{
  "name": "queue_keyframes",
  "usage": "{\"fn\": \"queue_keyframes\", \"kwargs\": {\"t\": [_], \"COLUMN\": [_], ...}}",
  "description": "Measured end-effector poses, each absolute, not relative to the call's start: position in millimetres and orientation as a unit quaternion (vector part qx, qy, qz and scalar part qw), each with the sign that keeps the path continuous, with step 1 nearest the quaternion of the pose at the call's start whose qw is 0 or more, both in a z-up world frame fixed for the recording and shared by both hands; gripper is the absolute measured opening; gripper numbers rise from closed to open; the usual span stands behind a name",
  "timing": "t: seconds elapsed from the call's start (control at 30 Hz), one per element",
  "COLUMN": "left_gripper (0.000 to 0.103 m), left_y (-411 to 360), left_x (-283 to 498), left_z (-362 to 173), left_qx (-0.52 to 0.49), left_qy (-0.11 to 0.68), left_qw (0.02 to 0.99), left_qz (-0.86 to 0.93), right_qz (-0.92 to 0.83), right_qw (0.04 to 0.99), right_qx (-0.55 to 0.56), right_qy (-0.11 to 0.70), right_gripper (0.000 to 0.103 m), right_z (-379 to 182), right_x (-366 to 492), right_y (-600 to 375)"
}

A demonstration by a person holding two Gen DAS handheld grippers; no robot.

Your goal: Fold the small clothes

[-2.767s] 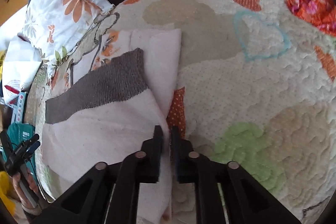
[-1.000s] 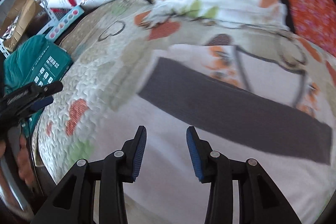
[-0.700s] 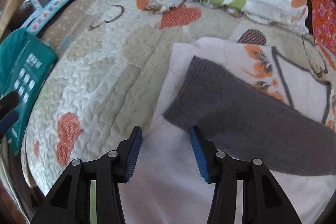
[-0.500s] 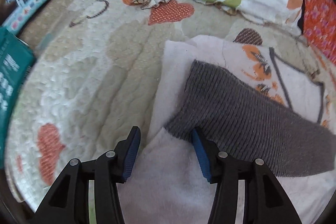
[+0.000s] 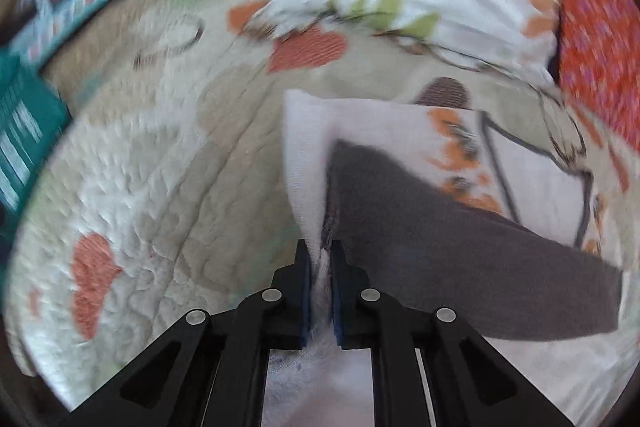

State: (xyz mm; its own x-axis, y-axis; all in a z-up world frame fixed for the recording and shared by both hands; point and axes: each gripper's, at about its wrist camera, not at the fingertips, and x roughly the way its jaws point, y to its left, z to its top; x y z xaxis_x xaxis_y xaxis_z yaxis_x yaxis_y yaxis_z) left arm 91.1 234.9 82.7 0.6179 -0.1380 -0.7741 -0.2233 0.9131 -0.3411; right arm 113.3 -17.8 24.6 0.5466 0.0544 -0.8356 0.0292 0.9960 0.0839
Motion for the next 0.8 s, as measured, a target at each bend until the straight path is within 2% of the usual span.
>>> {"fn": "queue_keyframes", "kwargs": {"t": [0.2,0.3,0.57,0.8], "left_gripper": [0.07,0.07,0.07,0.07], "left_y": [185.1,152.3,44.6,-42.5], "left_x": [90.1,87.0,64.7,31.4], "left_z": [81.1,79.9,80.8,61.3], "left_qx": [-0.155,-0.132,-0.066,-0.035], "left_qy": [0.448,0.454,0.459,0.486], "left_qw": [0.881,0.881,0.878,0.844], "left_qz": [-0.002,-0.025,-0.12,-0.223], "right_qz": [-0.004,-0.039,-0.139,-0.093], "right_qw": [0.894,0.896,0.859,0.84], "right_qx": [0.137,0.157,0.231,0.338], "right_qy": [0.427,0.413,0.435,0.414], "right_gripper": [0.009,0.009,0.009,0.01], "right_z": [75.9,80.2,25.3,0.7], "right_x": [55.9,17.9,-57.7,-72.0], "right_y": [-138.7,-204.8,-342.8,-380.6]}}
